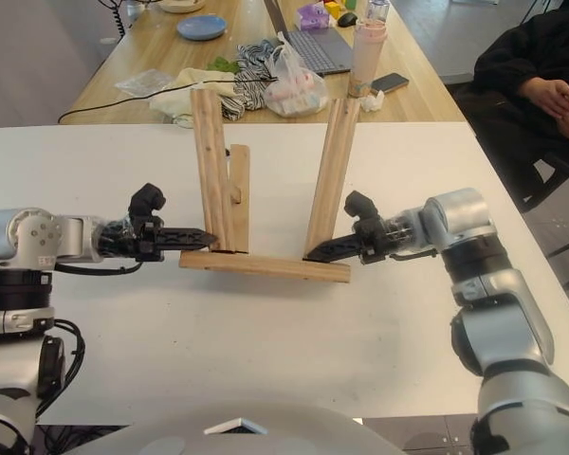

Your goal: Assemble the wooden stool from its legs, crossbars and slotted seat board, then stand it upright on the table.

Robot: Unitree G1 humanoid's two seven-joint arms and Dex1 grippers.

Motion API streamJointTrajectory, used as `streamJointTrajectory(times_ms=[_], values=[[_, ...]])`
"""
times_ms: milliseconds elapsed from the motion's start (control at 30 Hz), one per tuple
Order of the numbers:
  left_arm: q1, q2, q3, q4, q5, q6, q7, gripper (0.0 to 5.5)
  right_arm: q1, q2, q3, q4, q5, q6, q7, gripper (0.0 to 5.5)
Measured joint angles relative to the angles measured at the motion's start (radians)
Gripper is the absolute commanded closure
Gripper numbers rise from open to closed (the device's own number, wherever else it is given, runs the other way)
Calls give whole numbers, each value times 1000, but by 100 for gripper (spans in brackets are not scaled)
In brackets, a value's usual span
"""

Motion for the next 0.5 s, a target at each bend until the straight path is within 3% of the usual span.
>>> streamJointTrajectory(times_ms=[200, 500], values=[[-32, -31, -10, 106, -11, -9, 43, 270, -107, 62, 25, 230, -26, -44, -34, 245], [-148, -1, -44, 319, 20, -140, 58, 270, -206, 66, 15, 457, -82, -226, -39, 245]])
